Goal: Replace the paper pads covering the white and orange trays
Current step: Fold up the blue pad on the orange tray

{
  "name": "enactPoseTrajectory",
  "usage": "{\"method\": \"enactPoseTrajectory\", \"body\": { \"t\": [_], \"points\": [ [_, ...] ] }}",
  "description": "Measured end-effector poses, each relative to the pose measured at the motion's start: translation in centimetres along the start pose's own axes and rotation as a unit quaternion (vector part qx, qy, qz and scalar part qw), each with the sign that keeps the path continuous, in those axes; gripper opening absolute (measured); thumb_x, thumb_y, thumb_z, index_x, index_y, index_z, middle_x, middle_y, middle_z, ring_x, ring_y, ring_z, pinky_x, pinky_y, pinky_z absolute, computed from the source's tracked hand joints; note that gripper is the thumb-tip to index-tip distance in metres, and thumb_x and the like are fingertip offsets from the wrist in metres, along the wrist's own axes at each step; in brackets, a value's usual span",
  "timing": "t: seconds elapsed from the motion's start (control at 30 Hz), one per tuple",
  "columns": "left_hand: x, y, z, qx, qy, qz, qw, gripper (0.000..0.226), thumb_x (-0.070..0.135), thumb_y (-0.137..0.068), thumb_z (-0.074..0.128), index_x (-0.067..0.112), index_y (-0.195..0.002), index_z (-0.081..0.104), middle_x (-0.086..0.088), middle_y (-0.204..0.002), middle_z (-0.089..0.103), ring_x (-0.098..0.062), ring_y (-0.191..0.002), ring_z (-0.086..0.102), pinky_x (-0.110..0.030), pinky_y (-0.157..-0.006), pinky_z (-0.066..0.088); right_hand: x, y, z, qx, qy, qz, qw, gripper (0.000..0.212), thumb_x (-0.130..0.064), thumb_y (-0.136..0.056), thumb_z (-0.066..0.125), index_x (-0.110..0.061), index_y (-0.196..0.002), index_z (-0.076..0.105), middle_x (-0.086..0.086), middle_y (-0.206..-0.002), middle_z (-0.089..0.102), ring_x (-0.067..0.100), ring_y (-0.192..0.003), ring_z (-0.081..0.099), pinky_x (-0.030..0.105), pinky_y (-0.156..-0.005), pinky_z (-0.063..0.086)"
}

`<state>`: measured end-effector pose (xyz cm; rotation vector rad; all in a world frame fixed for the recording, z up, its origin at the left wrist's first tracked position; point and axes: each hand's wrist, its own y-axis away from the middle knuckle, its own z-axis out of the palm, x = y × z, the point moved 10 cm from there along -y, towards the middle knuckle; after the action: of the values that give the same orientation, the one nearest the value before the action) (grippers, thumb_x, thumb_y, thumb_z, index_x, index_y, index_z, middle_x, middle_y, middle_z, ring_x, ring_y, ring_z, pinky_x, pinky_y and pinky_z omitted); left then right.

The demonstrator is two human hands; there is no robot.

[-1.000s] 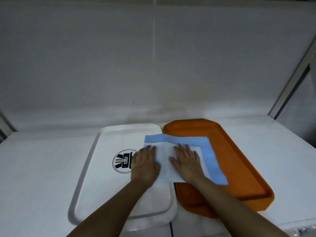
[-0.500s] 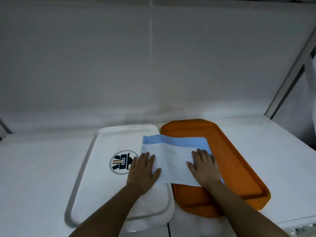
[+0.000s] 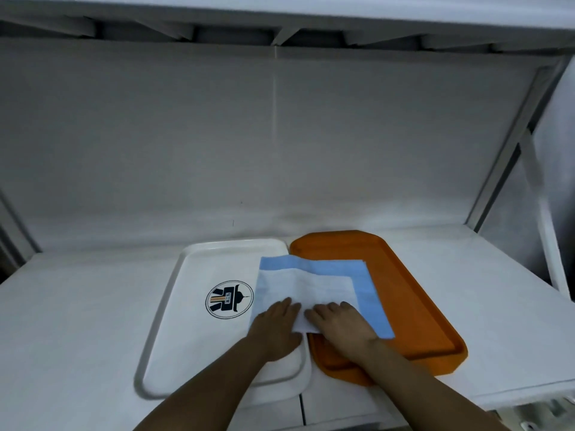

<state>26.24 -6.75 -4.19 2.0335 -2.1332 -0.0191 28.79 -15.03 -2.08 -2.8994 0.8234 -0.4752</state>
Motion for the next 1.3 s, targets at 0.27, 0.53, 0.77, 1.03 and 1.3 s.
{"method": "enactPoseTrajectory", "body": {
  "t": [0.27,0.53,0.77,1.03,1.3],
  "points": [
    [-2.3,1.1,-2.0,0.061,-0.085,-0.031,0.994,0.081,0.028,-0.082,0.061,0.015,-0.150,0.020,-0.012,-0.151,0.031,-0.026,-0.133,0.041,-0.036,-0.099,0.042,1.3,-0.6,-2.2,0.025,0.036,0.052,0.998,0.019,-0.024,-0.063,0.053,-0.026,-0.070,0.070,-0.002,-0.048,0.056,0.011,-0.038,0.052,0.021,-0.039,0.036],
    [-2.0,1.2,-5.7,0.212,-0.148,0.019,0.966,0.055,0.009,-0.024,0.089,0.013,-0.077,0.075,-0.001,-0.060,0.067,-0.016,-0.046,0.063,-0.018,-0.037,0.043,3.5,1.4,-3.1,0.022,0.048,-0.006,0.999,0.042,-0.015,-0.044,0.084,-0.024,-0.083,0.073,-0.004,-0.052,0.060,0.011,-0.040,0.055,0.022,-0.040,0.041],
    [2.6,3.2,-6.5,0.215,-0.228,0.128,0.941,0.033,0.007,-0.036,0.080,0.019,-0.064,0.066,0.004,-0.046,0.054,-0.016,-0.036,0.051,-0.019,-0.045,0.040,8.6,4.0,-2.5,0.022,0.095,0.080,0.992,0.049,-0.010,-0.050,0.087,-0.017,-0.097,0.075,0.006,-0.086,0.073,0.028,-0.080,0.071,0.039,-0.067,0.058],
    [10.5,3.7,-6.2,0.185,-0.238,0.174,0.937,0.034,0.012,-0.036,0.082,0.023,-0.046,0.050,0.005,-0.037,0.046,-0.013,-0.031,0.045,-0.015,-0.045,0.026,8.0,8.6,-0.2,-0.190,-0.145,0.213,0.947,0.067,-0.020,-0.094,0.044,-0.022,-0.152,0.010,0.002,-0.158,0.014,0.022,-0.147,0.010,0.040,-0.115,0.015],
    [13.3,2.7,-6.3,0.210,-0.103,0.126,0.964,0.029,0.033,-0.045,0.085,0.026,-0.046,0.058,0.004,-0.037,0.050,-0.009,-0.031,0.045,-0.017,-0.045,0.020,5.5,9.9,-3.9,0.042,-0.257,0.231,0.937,0.040,-0.037,-0.090,0.057,-0.029,-0.129,0.054,-0.007,-0.125,0.060,0.011,-0.110,0.055,0.023,-0.085,0.045]
  ]
}}
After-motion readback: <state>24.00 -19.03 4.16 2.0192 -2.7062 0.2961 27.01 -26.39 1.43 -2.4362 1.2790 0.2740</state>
